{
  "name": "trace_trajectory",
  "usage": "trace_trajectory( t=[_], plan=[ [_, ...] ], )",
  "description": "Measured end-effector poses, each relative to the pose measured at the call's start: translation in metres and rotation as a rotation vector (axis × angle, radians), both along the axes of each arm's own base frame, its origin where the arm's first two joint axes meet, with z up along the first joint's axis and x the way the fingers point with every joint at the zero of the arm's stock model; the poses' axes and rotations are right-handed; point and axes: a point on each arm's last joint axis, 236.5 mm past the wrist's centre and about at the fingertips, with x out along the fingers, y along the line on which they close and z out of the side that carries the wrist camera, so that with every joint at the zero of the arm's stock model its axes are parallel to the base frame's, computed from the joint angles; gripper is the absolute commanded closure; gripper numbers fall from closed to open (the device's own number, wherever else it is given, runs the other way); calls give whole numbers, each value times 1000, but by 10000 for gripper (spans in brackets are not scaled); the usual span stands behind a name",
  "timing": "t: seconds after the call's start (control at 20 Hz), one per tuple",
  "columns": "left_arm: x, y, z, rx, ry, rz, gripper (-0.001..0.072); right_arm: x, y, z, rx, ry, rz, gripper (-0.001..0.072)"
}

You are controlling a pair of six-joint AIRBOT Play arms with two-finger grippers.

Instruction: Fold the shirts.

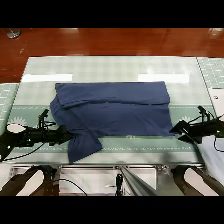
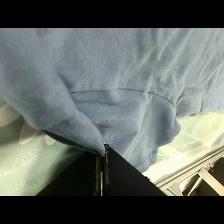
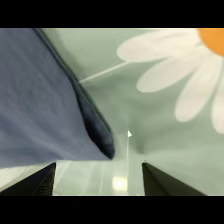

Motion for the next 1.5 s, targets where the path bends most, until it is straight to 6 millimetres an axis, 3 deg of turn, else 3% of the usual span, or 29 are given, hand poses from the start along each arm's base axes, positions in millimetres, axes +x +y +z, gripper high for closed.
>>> trace_trajectory(
  t=[0.3, 0.35, 0.4, 0.45, 0.6, 0.8, 1.0, 1.2, 1.5],
  plan=[
    [0, 0, 0, -1, 0, 1, 688, 38, 24, 0, 45, -39, 49, 102],
    [1, -1, 1, -4, 0, 4, 688, 43, 30, 0, 48, -44, 69, 207],
    [1, -1, 1, -7, -1, 7, 688, 48, 34, -1, 44, -51, 90, 470],
    [2, -2, 2, -12, -3, 11, 688, 52, 38, -1, 44, -60, 109, 682],
    [7, -2, 6, -18, -16, 12, 688, 59, 47, 6, 56, -77, 169, 688],
    [38, 3, 32, -9, -108, 0, 688, 85, 28, 34, 24, -142, 206, 688],
    [90, 18, 62, 30, -221, 31, 689, 119, 7, 64, -21, -237, 191, 688],
    [144, 32, 75, 42, -249, 61, 689, 157, 12, 82, 20, -332, 158, 688],
    [225, 40, 80, -8, -248, 101, 689, 208, 25, 73, 86, -408, 106, 688]
  ],
)
